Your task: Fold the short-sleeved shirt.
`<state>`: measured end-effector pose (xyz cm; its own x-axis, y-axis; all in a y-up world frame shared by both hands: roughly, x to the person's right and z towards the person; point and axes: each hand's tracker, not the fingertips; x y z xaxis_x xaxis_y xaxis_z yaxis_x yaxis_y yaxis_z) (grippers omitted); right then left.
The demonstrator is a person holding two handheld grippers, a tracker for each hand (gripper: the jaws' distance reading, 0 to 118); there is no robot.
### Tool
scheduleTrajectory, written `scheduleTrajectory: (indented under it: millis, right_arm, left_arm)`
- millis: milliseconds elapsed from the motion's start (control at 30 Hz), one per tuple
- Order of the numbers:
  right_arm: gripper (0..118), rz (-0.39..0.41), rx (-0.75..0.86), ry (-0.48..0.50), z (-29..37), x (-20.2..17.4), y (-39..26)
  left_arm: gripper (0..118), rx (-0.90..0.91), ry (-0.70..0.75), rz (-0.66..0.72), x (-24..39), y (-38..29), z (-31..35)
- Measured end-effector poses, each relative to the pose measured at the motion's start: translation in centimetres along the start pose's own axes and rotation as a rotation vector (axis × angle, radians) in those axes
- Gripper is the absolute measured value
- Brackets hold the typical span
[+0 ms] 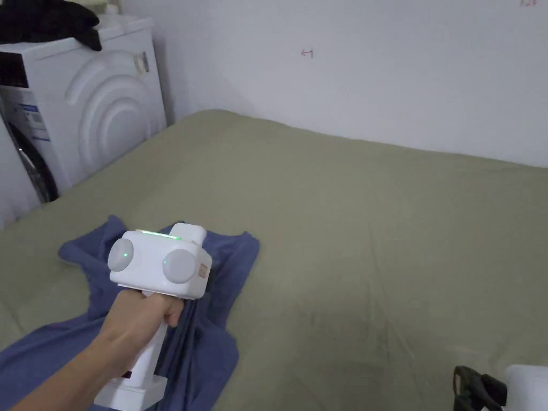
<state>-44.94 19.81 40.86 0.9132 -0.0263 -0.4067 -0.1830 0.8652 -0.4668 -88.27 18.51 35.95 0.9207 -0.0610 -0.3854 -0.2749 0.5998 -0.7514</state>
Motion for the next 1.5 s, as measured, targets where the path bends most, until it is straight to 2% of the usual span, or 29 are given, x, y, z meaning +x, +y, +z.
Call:
scheduleTrajectory:
  millis: [267,367,467,700,900,1067,1100,1133,1167,1200,1267,1333,1400,1500]
  right_arm:
    - [2,-0.048,0.011,-0.140,3.2,6.7,-0.6]
    - [2,-0.082,0.001,-0.184,4.1,9.1,-0.9]
    - [2,-0.109,0.007,-0.224,5.1,11.1,-1.4]
    - [2,-0.159,-0.009,-0.293,5.6,14.6,-2.7]
    - [2,-0.193,-0.026,-0.326,5.2,16.6,-3.4]
    - [2,-0.195,-0.035,-0.331,4.8,17.2,-3.7]
    - [2,-0.195,-0.034,-0.331,4.7,17.2,-3.6]
    - [2,-0.196,-0.036,-0.329,4.7,17.2,-3.6]
    - [2,-0.195,-0.035,-0.325,4.7,17.2,-3.5]
    - [2,-0.191,-0.032,-0.323,4.8,17.1,-3.5]
    - [2,-0.186,-0.027,-0.319,4.8,16.9,-3.1]
    - [2,-0.186,-0.014,-0.312,5.1,16.5,-2.8]
    - [2,-0.185,0.004,-0.297,5.5,16.1,-2.2]
    - [2,-0.152,0.045,-0.288,6.5,15.1,-1.2]
  left_arm:
    - [6,0.043,-0.190,-0.190,15.8,3.5,0.2]
    - [6,0.100,-0.278,-0.156,21.5,5.8,1.9]
    - [6,0.121,-0.339,-0.246,27.4,7.4,3.0]
    - [6,0.121,-0.537,-0.397,39.5,6.9,4.7]
    - [6,0.049,-0.603,-0.479,45.9,3.2,3.2]
    - [6,-0.022,-0.570,-0.491,46.6,0.7,0.2]
    - [10,-0.020,-0.559,-0.491,46.4,0.5,0.1]
    - [39,-0.010,-0.546,-0.495,46.1,0.5,-0.2]
    - [82,0.006,-0.537,-0.488,45.6,0.4,-0.1]
    - [115,0.015,-0.537,-0.476,44.9,0.3,0.0]
    - [116,0.046,-0.561,-0.426,42.9,0.9,0.6]
    - [116,0.051,-0.500,-0.399,40.0,0.9,1.9]
    - [114,0.129,-0.475,-0.356,36.4,0.1,6.2]
    - [90,0.291,-0.390,-0.263,29.6,-0.9,12.7]
